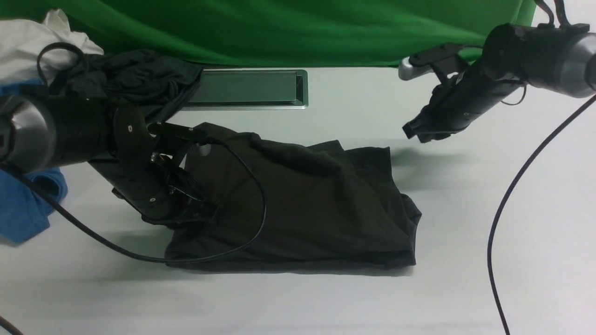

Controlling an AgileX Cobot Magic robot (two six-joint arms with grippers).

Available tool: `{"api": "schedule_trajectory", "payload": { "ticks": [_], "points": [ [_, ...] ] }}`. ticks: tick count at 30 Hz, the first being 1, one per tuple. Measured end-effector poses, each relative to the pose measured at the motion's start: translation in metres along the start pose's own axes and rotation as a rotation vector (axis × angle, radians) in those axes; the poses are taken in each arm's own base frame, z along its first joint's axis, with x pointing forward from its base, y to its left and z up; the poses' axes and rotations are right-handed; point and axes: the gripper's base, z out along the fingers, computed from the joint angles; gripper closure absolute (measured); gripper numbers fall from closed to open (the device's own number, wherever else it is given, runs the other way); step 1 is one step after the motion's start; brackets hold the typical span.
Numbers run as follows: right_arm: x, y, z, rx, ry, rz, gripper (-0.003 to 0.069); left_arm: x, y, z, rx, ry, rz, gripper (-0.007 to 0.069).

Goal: Fold a long-sleeved shirt on a white desktop.

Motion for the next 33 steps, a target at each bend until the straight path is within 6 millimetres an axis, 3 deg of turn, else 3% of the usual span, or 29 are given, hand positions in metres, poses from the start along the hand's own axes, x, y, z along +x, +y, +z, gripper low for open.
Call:
{"api": "schedule_trajectory", "payload": {
  "ticks": [2, 6, 8, 11, 15, 19, 26, 29, 33],
  "points": [
    [-0.001, 0.003, 0.0, -0.024, -0.01, 0.029, 0.0571, 0.0, 0.0, 0.0, 0.0, 0.0, 0.0, 0.0489],
    [-0.008, 0.028, 0.001, -0.149, -0.056, 0.094, 0.0326, 0.0, 0.0, 0.0, 0.001, 0.002, -0.001, 0.0489],
    [-0.013, 0.041, -0.001, -0.208, -0.075, 0.087, 0.0243, 0.0, 0.0, 0.0, 0.001, 0.002, -0.003, 0.0489],
    [-0.025, 0.06, -0.006, -0.287, -0.103, 0.068, 0.0188, 0.0, 0.0, 0.0, 0.001, 0.002, -0.011, 0.0489],
    [-0.042, 0.066, -0.005, -0.32, -0.133, 0.062, 0.0192, 0.0, 0.0, 0.0, 0.0, -0.002, -0.014, 0.0489],
    [-0.053, 0.067, 0.012, -0.348, -0.116, 0.064, 0.0205, 0.0, 0.0, 0.0, 0.0, -0.002, -0.015, 0.0489],
    [-0.041, 0.075, 0.053, -0.393, 0.019, 0.051, 0.0227, 0.0, 0.0, 0.0, -0.001, -0.003, -0.015, 0.0489],
    [-0.04, 0.077, 0.053, -0.397, 0.032, 0.043, 0.0249, 0.0, 0.0, 0.0, -0.001, -0.004, -0.015, 0.0489],
    [-0.038, 0.077, 0.054, -0.393, 0.05, 0.029, 0.0405, 0.0, 0.0, 0.0, -0.001, -0.005, -0.015, 0.0489]
  ]
}}
